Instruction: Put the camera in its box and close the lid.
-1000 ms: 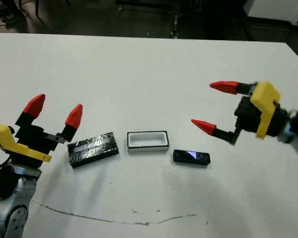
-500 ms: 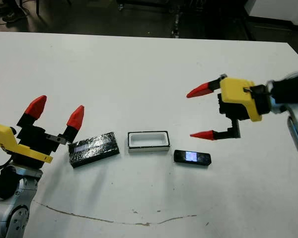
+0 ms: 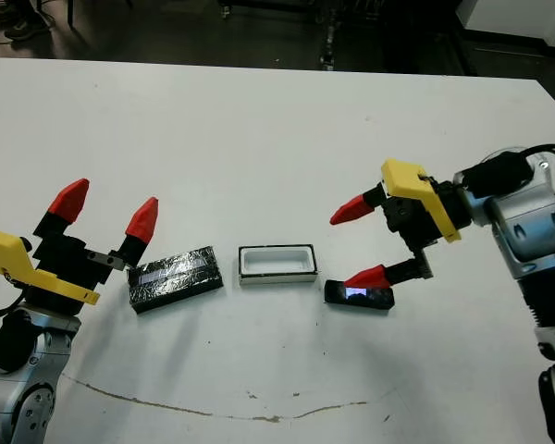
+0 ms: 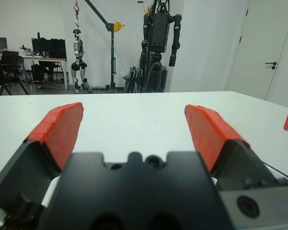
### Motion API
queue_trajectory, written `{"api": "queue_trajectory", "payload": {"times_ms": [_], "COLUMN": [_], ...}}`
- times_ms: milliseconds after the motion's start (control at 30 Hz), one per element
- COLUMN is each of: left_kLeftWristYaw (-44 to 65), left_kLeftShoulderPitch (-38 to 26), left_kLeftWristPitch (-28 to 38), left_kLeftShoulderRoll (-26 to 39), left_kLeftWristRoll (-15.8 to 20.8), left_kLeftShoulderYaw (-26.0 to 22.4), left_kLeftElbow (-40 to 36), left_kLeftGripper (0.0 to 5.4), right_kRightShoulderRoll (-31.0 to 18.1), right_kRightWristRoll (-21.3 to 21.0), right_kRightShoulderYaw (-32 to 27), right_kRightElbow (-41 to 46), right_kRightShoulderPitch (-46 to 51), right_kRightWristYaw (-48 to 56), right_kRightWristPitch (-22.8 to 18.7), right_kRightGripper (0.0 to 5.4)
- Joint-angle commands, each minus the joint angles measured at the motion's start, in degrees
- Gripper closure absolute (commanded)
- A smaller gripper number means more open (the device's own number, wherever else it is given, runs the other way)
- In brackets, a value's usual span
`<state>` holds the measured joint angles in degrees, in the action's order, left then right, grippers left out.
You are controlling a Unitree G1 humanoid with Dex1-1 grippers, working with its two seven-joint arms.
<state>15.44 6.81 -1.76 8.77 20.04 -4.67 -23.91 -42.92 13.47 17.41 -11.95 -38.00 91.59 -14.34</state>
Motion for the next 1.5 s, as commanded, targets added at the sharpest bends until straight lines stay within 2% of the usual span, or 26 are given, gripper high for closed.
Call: {"api": "queue_trajectory", "payload": {"times_ms": [33, 733, 933, 1500], "left_kLeftWristYaw": [0.6, 1.9, 2.0, 1.6], "left_kLeftShoulderPitch": [0.5, 0.7, 0.8, 0.7], "left_kLeftWristPitch": [0.0, -0.4, -0.5, -0.6], "left_kLeftShoulderRoll": [0.3, 1.0, 1.0, 1.0], "left_kLeftWristRoll": [-0.2, -0.3, -0.2, -1.0], "left_kLeftShoulderYaw": [0.0, 0.0, 0.0, 0.2], "left_kLeftElbow": [0.6, 0.4, 0.2, -0.1], "left_kLeftGripper": [0.02, 0.02, 0.02, 0.02], "right_kRightShoulderRoll": [0.0, 1.4, 1.3, 1.6], "right_kRightWristRoll": [-0.3, -0.5, -0.7, -2.3], "right_kRightShoulderYaw": [-0.4, -0.7, -0.2, 0.9], "right_kRightElbow": [-0.2, -1.1, -0.8, -1.5], "right_kRightShoulderPitch": [1.4, 5.3, 5.9, 6.8], "right_kRightWristYaw": [-0.7, -1.2, -2.0, -3.4], "right_kRightWristPitch": [-0.1, 2.7, -0.9, -3.1], "right_kRightGripper": [0.00, 0.00, 0.00, 0.00]}}
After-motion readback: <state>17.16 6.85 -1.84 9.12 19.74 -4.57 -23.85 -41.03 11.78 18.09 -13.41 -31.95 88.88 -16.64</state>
